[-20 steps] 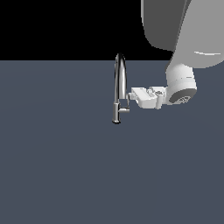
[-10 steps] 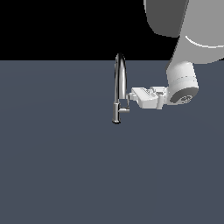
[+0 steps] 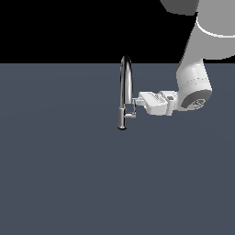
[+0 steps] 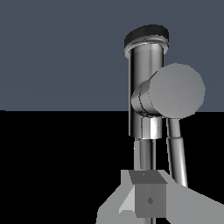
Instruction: Turn on the faucet by rotating a designated handle.
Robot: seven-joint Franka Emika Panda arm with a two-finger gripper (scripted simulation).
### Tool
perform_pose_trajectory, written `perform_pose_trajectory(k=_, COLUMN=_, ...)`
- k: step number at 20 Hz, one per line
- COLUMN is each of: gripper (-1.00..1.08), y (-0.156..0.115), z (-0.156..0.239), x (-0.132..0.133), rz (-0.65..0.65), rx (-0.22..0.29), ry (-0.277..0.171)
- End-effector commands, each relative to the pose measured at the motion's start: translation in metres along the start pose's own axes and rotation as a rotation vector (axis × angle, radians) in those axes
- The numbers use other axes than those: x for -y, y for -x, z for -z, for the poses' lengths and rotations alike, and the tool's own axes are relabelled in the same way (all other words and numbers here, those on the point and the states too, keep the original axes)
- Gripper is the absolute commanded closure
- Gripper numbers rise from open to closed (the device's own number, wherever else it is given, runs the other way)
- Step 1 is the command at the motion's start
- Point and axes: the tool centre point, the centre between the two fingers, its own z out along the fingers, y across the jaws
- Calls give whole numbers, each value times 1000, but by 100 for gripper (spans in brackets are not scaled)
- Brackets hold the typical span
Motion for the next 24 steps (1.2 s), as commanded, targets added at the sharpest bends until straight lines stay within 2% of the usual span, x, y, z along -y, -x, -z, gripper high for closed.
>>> perform_pose_trajectory(k=1, gripper=108, y=3, z=0, x=-6, rz=-1, rx=3, ry=5)
perform_pose_trajectory(k=8, gripper=108, y=6, z=0, x=-20, rz=-1, rx=3, ry=5)
perform_pose_trajectory(k=10, gripper=108, y=5, z=-7, x=-16, rz=1, rx=5, ry=9)
perform_pose_trajectory(k=24, gripper=108, y=-14, z=-2, x=-58, rz=0, rx=3, ry=6)
